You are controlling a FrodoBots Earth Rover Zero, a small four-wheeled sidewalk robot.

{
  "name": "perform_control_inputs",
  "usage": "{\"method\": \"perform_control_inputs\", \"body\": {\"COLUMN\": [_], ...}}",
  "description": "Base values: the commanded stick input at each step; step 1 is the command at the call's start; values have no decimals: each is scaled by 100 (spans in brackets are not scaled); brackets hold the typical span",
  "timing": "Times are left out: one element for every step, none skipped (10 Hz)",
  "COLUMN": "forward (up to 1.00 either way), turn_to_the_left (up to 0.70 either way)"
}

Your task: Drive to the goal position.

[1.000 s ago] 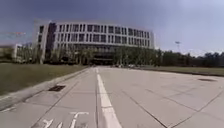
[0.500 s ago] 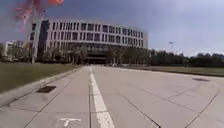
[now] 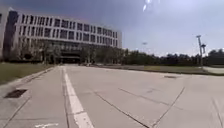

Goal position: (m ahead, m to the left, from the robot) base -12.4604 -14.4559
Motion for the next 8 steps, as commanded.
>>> {"method": "perform_control_inputs", "body": {"forward": [0, 0, 0, 0, 0, 0, 0, 0], "turn_to_the_left": [-68, -68, -68, -68, -68, -68, -68, -68]}}
